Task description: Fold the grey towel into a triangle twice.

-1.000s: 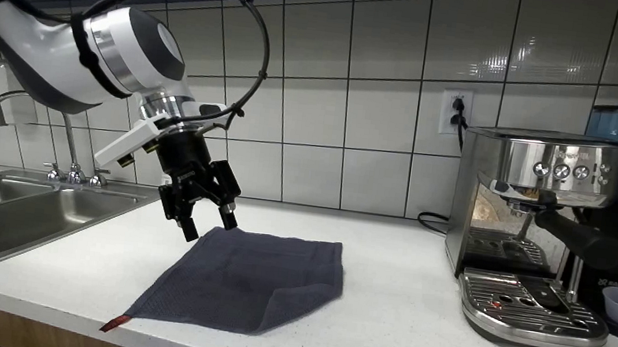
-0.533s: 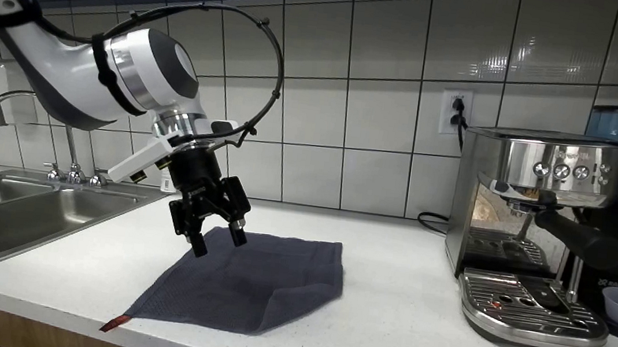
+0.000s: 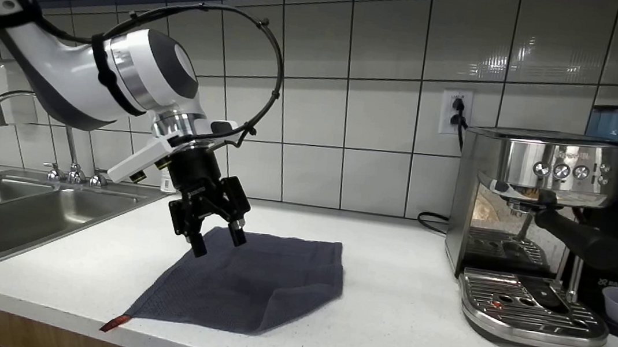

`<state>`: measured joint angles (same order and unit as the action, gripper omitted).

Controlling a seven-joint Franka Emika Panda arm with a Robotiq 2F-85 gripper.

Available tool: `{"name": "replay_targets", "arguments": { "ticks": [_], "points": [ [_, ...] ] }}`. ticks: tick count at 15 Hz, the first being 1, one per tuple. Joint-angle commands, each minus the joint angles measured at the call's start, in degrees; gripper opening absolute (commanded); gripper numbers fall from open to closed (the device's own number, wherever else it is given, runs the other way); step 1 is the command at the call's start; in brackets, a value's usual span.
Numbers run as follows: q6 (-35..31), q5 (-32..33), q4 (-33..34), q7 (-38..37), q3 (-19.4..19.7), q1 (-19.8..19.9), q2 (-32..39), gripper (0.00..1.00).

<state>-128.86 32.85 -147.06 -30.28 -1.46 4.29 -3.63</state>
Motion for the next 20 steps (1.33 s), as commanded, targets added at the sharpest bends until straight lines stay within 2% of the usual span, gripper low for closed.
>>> {"name": "replay_targets", "arguments": {
  "ticks": [1,9,20],
  "points": [
    [-1.51,1.94,0.21,-2.84,0.65,-0.45,1.83,1.0],
    [-5.59,7.39,2.75,-6.73,4.44,-0.24,8.69,1.0],
    [-5.63,7.52,6.48,-7.11,10.76,-0.23,14.65,1.0]
  ]
}}
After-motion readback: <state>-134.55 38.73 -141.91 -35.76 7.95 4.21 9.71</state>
